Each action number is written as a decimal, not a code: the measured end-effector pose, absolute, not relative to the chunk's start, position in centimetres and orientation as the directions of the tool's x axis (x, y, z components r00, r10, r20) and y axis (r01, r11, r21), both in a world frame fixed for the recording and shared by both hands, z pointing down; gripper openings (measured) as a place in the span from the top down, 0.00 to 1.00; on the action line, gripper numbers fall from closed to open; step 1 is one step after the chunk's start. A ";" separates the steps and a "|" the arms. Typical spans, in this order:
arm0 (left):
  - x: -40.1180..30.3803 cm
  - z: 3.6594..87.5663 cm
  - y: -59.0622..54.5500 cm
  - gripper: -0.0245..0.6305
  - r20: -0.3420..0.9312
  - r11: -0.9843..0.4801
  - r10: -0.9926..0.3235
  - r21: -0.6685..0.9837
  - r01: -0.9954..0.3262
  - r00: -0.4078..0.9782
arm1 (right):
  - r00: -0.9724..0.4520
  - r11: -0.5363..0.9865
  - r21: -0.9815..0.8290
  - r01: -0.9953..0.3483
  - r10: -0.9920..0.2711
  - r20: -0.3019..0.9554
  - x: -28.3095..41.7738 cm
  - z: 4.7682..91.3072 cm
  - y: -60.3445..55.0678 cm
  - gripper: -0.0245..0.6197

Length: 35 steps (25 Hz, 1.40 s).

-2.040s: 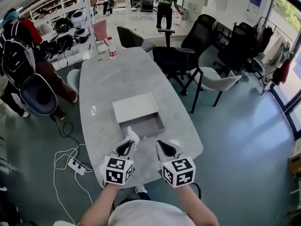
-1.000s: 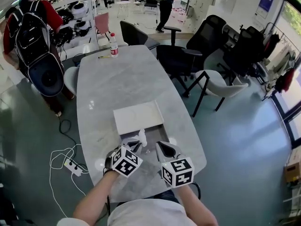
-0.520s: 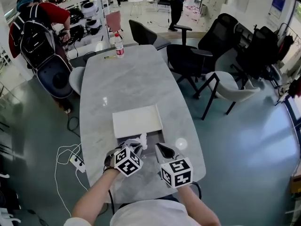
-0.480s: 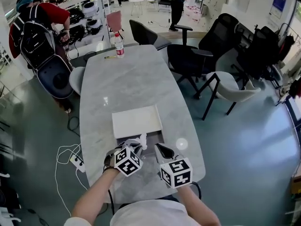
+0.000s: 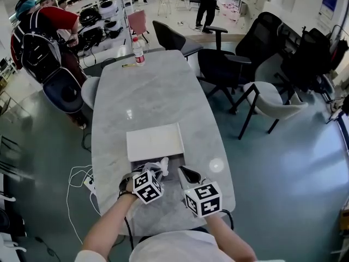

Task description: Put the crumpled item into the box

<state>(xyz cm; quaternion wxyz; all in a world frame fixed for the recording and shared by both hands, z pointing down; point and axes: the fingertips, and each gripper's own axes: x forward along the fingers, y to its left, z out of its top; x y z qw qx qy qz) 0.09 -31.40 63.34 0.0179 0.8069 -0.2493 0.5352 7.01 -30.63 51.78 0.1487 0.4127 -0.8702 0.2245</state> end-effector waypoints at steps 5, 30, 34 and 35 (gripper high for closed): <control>0.1 63.8 -31.5 0.92 0.884 -0.878 -0.370 -0.232 -0.418 0.287 | -0.623 0.560 -0.281 -0.779 -0.640 0.450 7.3 51.8 -30.7 0.95; -0.6 64.2 -31.2 0.85 0.889 -0.890 -0.321 -0.166 -0.425 0.325 | -0.601 0.528 -0.291 -0.798 -0.661 0.450 7.9 51.8 -29.5 0.95; -0.8 64.1 -30.7 0.85 0.886 -0.886 -0.322 -0.159 -0.435 0.333 | -0.594 0.523 -0.285 -0.803 -0.666 0.452 7.9 51.7 -28.8 0.95; -0.9 64.0 -30.6 0.85 0.885 -0.885 -0.323 -0.157 -0.437 0.336 | -0.592 0.521 -0.284 -0.805 -0.667 0.452 7.8 51.6 -28.6 0.95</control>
